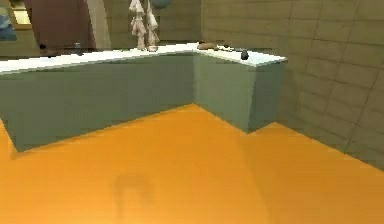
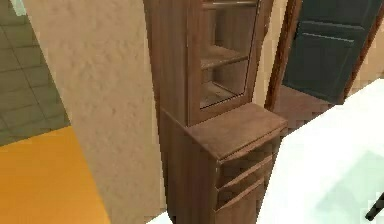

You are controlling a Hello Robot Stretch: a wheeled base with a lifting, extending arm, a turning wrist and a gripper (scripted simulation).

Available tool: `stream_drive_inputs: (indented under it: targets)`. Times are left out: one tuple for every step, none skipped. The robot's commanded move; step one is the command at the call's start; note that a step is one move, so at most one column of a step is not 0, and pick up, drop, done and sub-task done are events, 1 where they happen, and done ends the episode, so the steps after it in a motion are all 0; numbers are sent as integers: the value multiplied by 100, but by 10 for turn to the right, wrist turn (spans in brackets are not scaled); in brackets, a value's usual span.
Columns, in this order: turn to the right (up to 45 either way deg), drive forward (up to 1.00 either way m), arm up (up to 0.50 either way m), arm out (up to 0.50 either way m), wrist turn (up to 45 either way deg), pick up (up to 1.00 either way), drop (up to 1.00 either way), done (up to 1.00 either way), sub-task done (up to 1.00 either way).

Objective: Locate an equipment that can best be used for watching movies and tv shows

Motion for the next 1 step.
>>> stream_drive_inputs:
  targets:
    - [-450, 0, 0, 0, 0, 0, 0, 0, 0]
